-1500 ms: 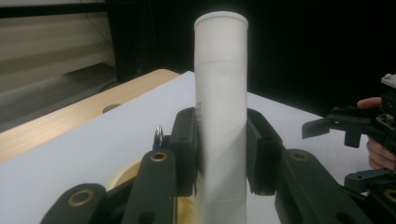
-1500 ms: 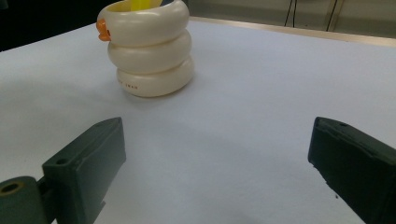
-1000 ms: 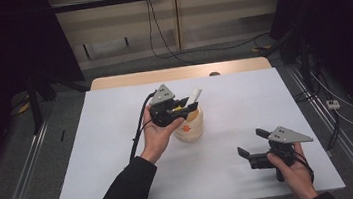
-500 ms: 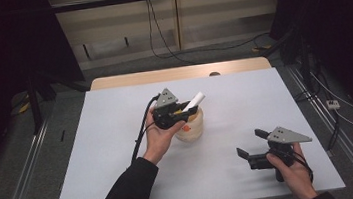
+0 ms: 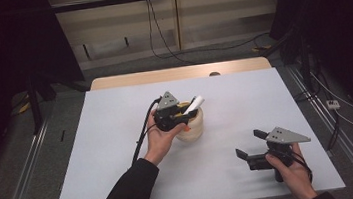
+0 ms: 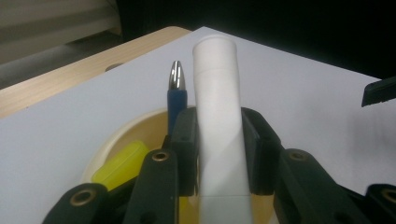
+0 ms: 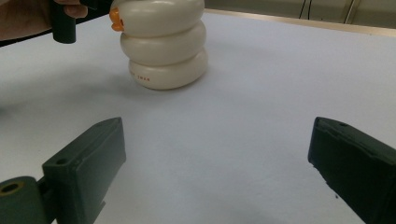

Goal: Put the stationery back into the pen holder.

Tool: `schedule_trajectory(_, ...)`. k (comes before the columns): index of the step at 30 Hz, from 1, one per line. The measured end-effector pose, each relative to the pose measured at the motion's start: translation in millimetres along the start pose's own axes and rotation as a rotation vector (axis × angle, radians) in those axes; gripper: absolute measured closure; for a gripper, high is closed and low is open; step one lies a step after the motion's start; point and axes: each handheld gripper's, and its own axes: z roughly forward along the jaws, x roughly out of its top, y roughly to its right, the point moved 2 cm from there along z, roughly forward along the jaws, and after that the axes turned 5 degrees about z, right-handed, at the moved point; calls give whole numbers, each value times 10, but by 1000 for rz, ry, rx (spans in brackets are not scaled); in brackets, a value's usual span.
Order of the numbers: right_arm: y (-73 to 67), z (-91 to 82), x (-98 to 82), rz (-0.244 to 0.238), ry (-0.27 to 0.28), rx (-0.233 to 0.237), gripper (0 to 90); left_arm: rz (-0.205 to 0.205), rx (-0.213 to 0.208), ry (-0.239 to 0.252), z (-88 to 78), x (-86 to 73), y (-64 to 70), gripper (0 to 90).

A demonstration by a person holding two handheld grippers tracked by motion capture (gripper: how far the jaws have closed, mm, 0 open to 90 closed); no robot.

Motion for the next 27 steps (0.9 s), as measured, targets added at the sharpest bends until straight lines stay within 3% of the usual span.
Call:
schedule_trajectory(4,-1,1,0,-2,-2,0,43,-10,8,9,-17,11,-22,636)
schedule_trajectory(6,-1,2,0,-2,0,1,43,-8,25,11,-30,23,-19,555)
schedule_trajectory(14,-1,-1,5,-3,3,-1,43,2,17,18,-122,74,19,419)
schedule_trajectory(18,-3,-3,5,-4,4,-2,43,20,18,16,-213,109,40,385)
schedule_trajectory(27,-8,3,4,-6,4,-2,42,5,51,-1,-460,93,-16,225)
